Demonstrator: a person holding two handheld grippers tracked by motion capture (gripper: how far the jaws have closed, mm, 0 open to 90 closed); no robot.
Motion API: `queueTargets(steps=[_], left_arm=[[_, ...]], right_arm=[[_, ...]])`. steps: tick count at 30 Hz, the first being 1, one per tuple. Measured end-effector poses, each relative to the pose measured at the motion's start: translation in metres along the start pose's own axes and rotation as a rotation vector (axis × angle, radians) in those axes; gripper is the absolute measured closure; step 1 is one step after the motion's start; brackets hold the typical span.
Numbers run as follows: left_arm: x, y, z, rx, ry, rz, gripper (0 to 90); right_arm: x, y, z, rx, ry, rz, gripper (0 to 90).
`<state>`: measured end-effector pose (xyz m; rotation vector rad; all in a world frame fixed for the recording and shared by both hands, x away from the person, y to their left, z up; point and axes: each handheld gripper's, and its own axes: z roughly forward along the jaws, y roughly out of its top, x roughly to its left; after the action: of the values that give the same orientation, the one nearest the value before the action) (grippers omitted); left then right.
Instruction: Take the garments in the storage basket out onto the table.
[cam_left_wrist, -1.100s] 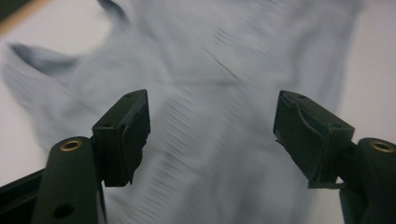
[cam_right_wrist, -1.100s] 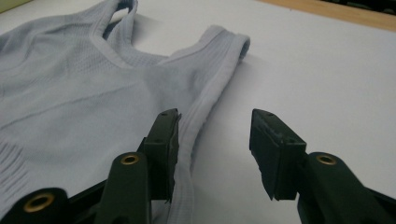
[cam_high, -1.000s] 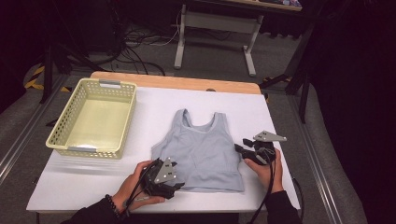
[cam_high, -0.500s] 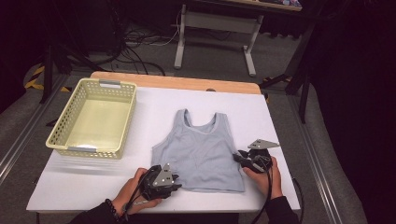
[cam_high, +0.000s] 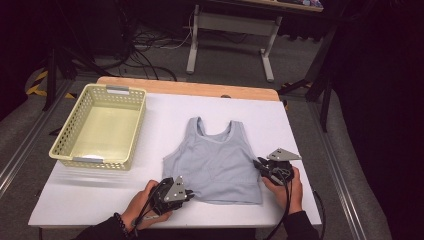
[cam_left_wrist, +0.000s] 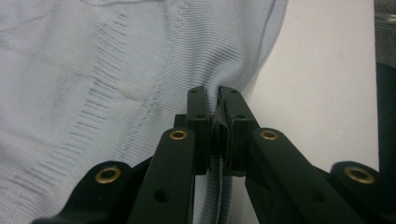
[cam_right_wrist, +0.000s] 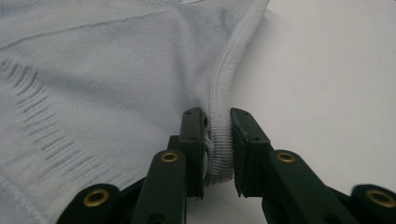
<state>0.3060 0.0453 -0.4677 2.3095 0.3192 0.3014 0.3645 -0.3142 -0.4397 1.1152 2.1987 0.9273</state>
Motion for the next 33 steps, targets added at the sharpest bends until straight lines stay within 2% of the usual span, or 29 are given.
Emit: queueTargets(steps=[1,2,4,6,8,9,12,17,19,22,24,26,27,28,31,33], left_arm=[[0.0,0.0,0.0,-0.001,0.001,0.004,84.2],[0.0,0.0,0.0,-0.001,0.005,0.012,84.2],[0.0,0.0,0.0,0.003,0.003,0.007,84.2],[0.0,-0.001,0.0,0.002,0.002,0.011,84.2],[0.0,-0.001,0.0,0.003,0.0,0.008,84.2],[0.001,-0.001,0.0,0.0,-0.003,0.009,84.2],[0.001,-0.002,0.001,-0.004,-0.003,0.014,84.2],[0.001,-0.002,0.001,-0.005,0.0,0.016,84.2],[0.0,-0.002,0.001,-0.003,0.001,0.019,84.2],[0.0,-0.002,0.001,-0.004,0.0,0.019,84.2],[0.0,-0.002,0.001,-0.008,0.0,0.022,84.2],[0.0,-0.002,0.001,-0.003,0.003,0.026,84.3],[0.0,-0.002,0.001,0.0,0.007,0.043,84.4],[0.0,-0.001,0.001,-0.005,0.004,0.055,84.5],[0.002,-0.002,0.001,-0.005,-0.008,0.038,84.5],[0.001,-0.001,0.001,-0.009,-0.012,0.025,84.8]], right_arm=[[0.0,0.0,0.0,0.0,-0.002,0.001,73.7],[-0.001,0.001,-0.003,-0.01,-0.024,0.006,71.3],[-0.002,0.002,-0.009,-0.031,-0.057,0.012,71.8],[-0.003,0.003,-0.014,-0.054,-0.065,0.027,74.1],[-0.003,0.003,-0.016,-0.064,-0.067,0.027,75.7],[0.002,0.004,-0.02,-0.08,-0.072,0.013,78.7],[0.01,0.005,-0.027,-0.108,-0.07,-0.009,80.0],[0.017,0.002,-0.036,-0.154,-0.046,-0.028,76.9],[0.018,-0.001,-0.036,-0.145,-0.03,-0.023,75.5],[0.017,-0.006,-0.031,-0.117,-0.032,-0.022,74.9],[0.01,-0.013,-0.023,-0.073,-0.018,0.007,72.8],[0.006,-0.017,-0.016,-0.048,-0.013,0.017,72.6],[0.005,-0.018,-0.014,-0.036,-0.008,0.022,73.1],[0.005,-0.02,-0.01,-0.023,-0.001,0.021,74.5],[0.007,-0.02,-0.006,-0.006,-0.007,-0.002,76.6],[0.008,-0.018,-0.005,0.016,-0.011,-0.019,82.1]])
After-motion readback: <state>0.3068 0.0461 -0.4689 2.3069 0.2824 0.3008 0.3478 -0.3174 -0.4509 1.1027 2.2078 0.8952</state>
